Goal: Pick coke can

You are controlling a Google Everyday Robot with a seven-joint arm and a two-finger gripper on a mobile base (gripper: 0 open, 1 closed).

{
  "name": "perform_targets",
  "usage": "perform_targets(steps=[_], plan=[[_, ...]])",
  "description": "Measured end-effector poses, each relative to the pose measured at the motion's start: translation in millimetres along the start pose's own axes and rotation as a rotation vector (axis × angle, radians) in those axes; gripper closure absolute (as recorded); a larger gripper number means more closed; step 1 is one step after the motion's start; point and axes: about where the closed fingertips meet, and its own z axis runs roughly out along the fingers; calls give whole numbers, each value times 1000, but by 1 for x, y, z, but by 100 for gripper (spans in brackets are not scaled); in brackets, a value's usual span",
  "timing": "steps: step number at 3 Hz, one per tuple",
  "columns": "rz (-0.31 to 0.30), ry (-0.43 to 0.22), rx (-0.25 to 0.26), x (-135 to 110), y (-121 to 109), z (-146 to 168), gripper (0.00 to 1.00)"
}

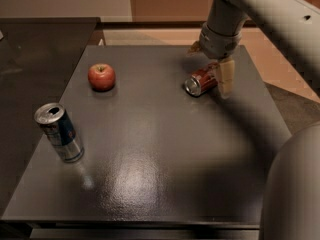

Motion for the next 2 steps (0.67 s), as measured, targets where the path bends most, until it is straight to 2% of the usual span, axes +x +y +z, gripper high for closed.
perform_targets(steps=[1, 2], plan=[[-36, 18, -20, -2, 0, 5, 18], [-47, 21, -33, -1, 2, 9, 42]])
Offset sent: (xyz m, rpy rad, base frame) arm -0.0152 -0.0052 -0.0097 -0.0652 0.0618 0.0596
